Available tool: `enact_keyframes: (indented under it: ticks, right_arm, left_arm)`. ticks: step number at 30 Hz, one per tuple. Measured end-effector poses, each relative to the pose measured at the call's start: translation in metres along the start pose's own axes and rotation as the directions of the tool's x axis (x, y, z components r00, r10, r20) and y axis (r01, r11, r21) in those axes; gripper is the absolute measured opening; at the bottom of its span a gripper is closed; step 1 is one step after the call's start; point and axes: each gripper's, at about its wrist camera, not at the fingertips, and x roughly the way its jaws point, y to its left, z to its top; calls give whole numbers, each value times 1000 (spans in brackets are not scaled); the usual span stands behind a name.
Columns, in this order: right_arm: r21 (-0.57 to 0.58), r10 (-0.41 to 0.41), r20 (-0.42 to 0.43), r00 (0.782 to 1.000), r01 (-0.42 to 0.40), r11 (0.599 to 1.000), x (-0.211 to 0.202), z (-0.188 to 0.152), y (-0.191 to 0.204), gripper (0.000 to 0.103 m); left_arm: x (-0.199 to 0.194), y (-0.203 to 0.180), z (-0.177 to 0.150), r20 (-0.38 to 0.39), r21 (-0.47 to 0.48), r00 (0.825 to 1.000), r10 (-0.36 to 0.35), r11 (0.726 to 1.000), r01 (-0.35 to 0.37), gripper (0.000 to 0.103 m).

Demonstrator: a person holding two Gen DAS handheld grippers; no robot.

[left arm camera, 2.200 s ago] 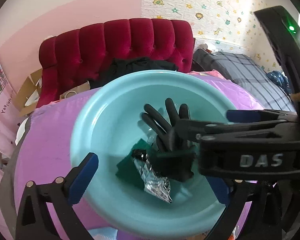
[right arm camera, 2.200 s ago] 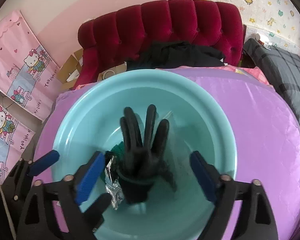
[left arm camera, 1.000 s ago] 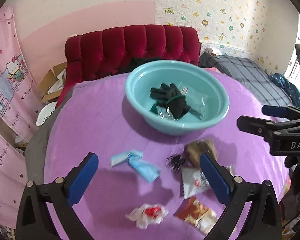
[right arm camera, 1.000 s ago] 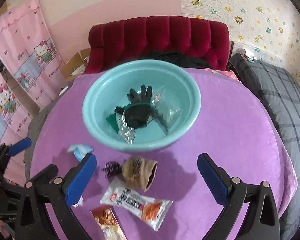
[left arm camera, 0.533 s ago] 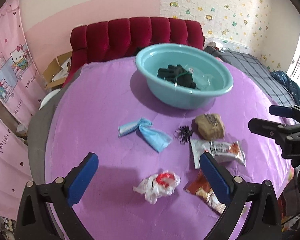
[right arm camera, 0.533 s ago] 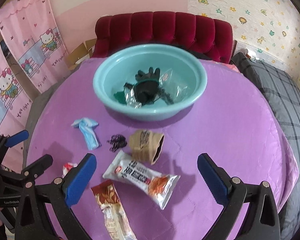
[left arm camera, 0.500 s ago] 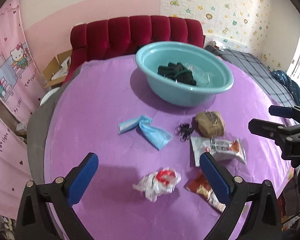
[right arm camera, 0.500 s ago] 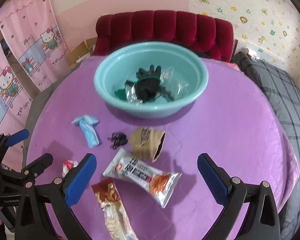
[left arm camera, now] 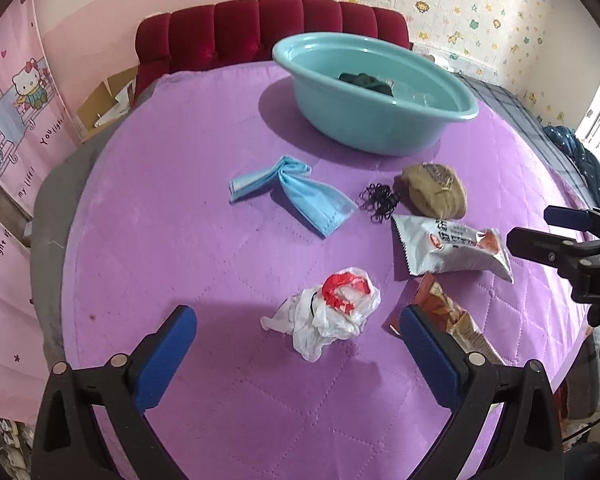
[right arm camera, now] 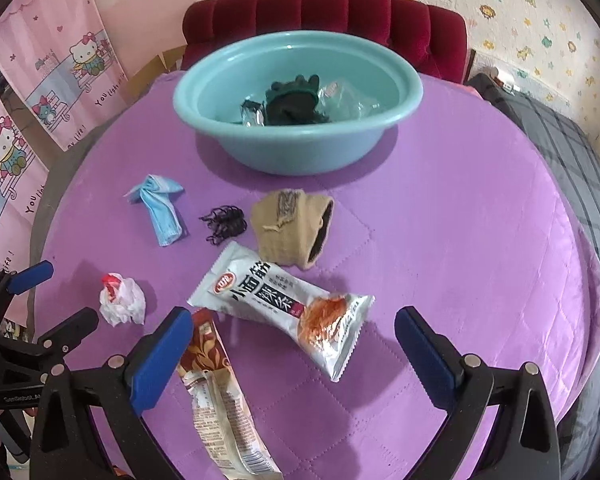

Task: Organize soft objects
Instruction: 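Move the left gripper to the white plastic bag and grasp it, then grasp the white snack packet with the right gripper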

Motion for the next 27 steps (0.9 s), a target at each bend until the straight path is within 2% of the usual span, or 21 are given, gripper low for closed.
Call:
enact_keyframes:
  ticks: [16,17,19,20,24,27]
  right_arm:
    - [42,-1,-48,999,3,999,23,-6,-16,103]
    - [42,-2,-50,999,4,999,23,-6,-16,103]
    - [36,6,-53,999,-4,999,25,-4,-16,103]
    - [28,15,-58,998,-14,1000,26,-3,-15,103]
    - [-15,39,-72,997,-40,999,30,1,-11,103]
    - [-63,53,-101,993,-60,996,36,6,-8,103]
  left_arm:
    - [34,-10,8,-48,39,999,-25,999,27,102]
    - [36,-11,8,-52,45,998,-29,998,31,96]
    - [39,-13,7,-64,56,997,-32,998,36,75]
    - [41,-14,7,-73,62,997,-28,998,33,54]
    - [41,-16,6,-72,72,996,-60,995,65,44]
    - [39,-15,6,-68,72,996,-65,995,70,41]
